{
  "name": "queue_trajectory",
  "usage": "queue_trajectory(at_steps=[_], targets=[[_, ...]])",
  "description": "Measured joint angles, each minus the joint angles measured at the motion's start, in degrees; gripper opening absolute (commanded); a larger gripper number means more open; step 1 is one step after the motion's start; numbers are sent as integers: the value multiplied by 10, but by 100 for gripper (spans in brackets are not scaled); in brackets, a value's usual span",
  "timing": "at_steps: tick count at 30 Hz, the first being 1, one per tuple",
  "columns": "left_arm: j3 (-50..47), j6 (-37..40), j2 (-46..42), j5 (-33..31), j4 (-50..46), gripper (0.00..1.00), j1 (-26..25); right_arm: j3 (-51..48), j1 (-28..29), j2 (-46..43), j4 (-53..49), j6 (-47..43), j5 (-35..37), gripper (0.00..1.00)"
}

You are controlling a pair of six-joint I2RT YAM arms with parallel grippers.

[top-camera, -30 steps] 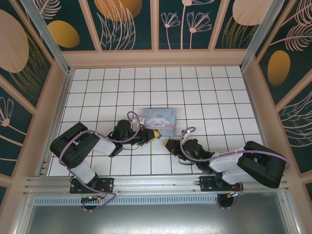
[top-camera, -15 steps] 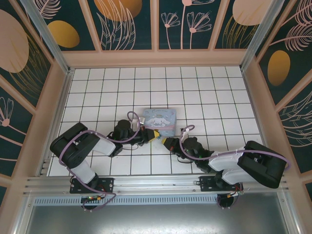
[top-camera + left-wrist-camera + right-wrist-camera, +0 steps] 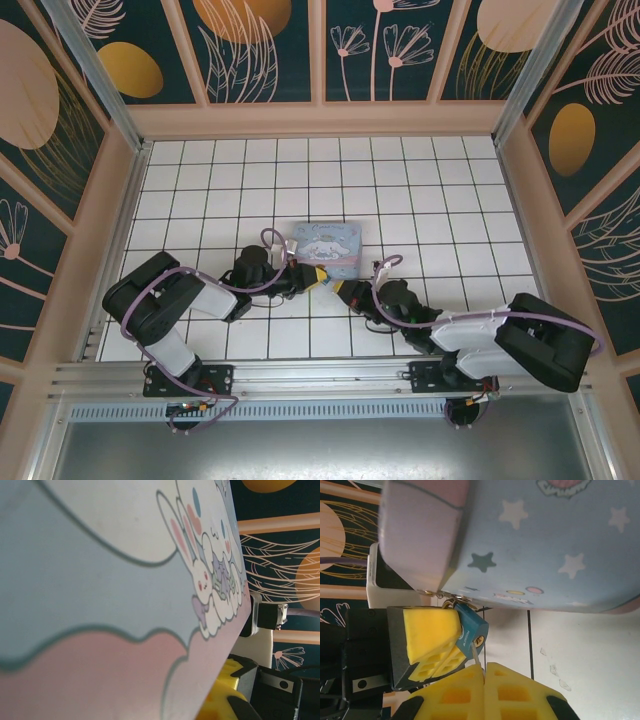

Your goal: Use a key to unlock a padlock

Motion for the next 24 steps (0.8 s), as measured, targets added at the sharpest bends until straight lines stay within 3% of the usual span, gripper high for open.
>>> queue_trajectory(at_steps=[24], targets=[[0, 0, 0, 0, -5, 0, 0, 0, -4, 14, 8, 0, -15, 0]])
